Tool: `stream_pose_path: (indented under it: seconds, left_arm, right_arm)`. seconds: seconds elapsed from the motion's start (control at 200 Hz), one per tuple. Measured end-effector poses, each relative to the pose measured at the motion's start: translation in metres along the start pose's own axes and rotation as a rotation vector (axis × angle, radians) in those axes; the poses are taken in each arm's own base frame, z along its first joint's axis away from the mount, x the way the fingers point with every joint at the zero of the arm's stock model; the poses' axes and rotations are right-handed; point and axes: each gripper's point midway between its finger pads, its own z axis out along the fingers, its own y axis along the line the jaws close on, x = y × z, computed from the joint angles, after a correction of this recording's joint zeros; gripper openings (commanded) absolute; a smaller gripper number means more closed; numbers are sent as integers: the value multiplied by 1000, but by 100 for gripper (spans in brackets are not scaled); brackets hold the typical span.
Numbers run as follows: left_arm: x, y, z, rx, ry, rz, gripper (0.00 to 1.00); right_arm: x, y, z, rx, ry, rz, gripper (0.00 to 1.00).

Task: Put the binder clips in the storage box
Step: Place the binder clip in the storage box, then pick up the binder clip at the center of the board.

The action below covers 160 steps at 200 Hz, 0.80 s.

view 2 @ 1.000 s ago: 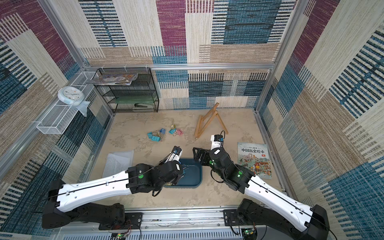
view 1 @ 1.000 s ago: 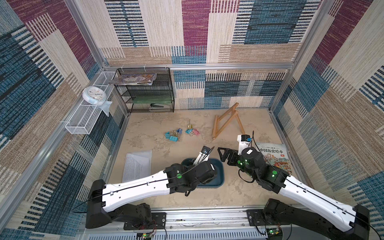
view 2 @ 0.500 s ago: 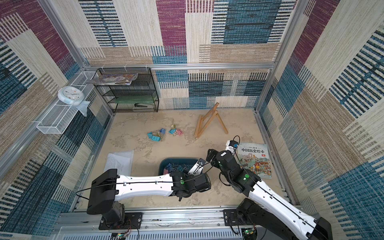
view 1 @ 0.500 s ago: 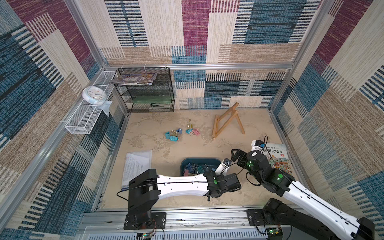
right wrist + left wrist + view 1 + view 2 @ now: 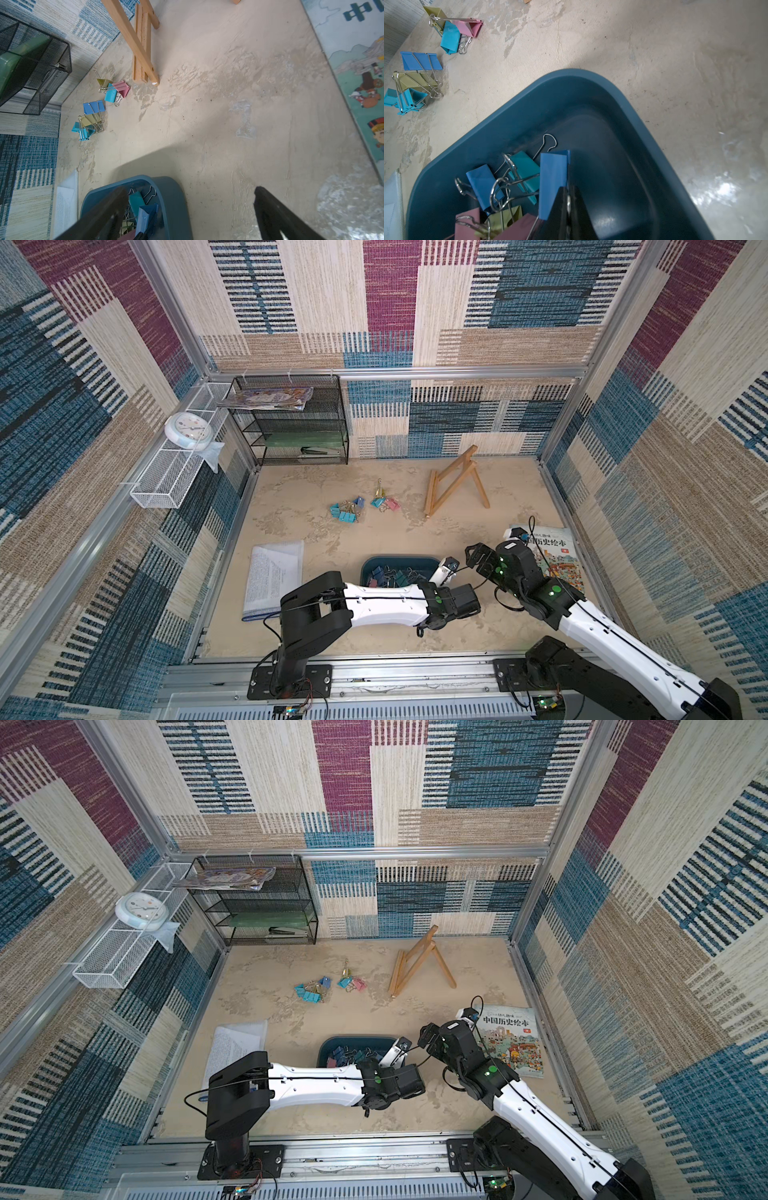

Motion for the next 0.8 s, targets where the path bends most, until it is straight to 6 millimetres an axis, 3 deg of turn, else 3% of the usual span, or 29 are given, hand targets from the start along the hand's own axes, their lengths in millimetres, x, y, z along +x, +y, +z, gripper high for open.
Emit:
stream_pose_path:
  seconds: [0.1, 0.235, 0.38, 0.531, 0.596, 0.681, 0.801]
  left_arm:
    - [1, -1, -3, 27, -3, -12, 38]
    - [-14, 0, -22, 98, -45, -50, 47]
    - [-37, 9, -56, 190, -125, -121, 70]
    - [-61, 32, -95, 274, -224, -210, 90]
    - [-67, 50, -103, 310, -250, -278, 95]
    - [-66, 86, -100, 336, -259, -404, 99]
    - [-41, 148, -84, 327, -250, -623, 99]
  right_arm:
    - [0, -1, 1, -2, 8, 7, 99]
    - [-2, 3, -1, -28, 7, 14, 99]
    - [-3, 7, -2, -48, 6, 17, 99]
    - [-5, 14, -3, -70, 10, 11, 97]
    - [-11, 24, -5, -97, 3, -11, 95]
    - [-18, 46, -7, -161, 6, -57, 95]
    - [-27, 81, -4, -232, 32, -136, 93]
